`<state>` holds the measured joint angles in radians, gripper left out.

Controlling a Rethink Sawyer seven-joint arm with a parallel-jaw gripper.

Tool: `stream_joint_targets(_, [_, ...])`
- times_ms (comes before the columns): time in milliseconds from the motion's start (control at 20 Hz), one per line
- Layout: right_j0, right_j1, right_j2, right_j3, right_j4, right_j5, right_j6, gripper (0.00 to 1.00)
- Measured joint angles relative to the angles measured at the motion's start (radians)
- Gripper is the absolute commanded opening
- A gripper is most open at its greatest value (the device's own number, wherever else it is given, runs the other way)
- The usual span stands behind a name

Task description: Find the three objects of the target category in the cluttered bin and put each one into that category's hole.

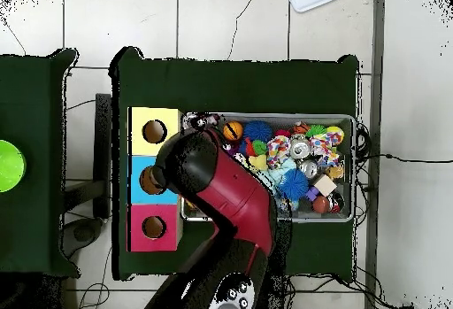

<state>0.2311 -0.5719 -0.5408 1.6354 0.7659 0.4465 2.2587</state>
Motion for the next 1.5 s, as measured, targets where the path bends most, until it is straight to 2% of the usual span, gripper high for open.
stream_joint_targets(500, [-0.007, 0.052, 0.011, 0.0, 0.026, -0.04, 0.0, 1.0])
stream_joint_targets(750, [-0.035, 0.076, 0.041, 0.0, 0.057, -0.086, 0.0, 1.0])
stream_joint_targets(1050, [-0.072, 0.091, 0.077, 0.002, 0.081, -0.137, 0.0, 1.0])
stream_joint_targets(1500, [-0.072, 0.089, 0.117, 0.009, 0.138, -0.166, 0.002, 1.0])
